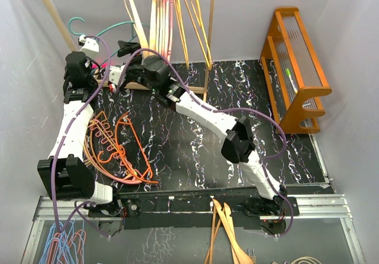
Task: Organize the hangers
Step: Adjust the hanger on the clothesline.
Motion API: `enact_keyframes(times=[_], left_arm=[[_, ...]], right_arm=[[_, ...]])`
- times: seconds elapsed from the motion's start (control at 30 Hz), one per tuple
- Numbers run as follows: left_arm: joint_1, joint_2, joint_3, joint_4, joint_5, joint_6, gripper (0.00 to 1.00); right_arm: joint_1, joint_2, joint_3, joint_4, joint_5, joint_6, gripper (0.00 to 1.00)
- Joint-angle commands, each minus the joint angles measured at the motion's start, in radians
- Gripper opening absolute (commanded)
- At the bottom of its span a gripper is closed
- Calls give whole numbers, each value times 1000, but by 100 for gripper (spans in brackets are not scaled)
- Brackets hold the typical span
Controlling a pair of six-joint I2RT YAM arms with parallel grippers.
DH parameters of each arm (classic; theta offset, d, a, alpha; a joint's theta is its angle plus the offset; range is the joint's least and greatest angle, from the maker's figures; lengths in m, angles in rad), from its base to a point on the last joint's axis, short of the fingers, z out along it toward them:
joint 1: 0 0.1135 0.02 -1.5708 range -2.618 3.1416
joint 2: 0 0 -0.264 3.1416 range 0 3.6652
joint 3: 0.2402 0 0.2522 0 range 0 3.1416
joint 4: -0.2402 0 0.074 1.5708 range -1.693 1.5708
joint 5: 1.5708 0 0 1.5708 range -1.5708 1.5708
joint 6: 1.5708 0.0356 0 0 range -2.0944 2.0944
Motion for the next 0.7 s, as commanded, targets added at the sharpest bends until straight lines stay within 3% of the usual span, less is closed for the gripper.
enact_keyframes(times=[0.0, 0.3, 0.5, 0.67], left_arm=[[3, -40, 5, 58, -8, 25, 0], [4, -68, 11, 67, -33, 66, 0], [-5, -72, 161, -77, -13, 5, 0], [-47, -84, 214, -112, -75, 59, 0]], right_arm=[[-51, -21, 78, 76, 69, -14, 100], [-153, -82, 19, 59, 38, -44, 100], [-201, -84, 12, 27, 16, -47, 100], [-214, -63, 24, 26, 13, -49, 100]])
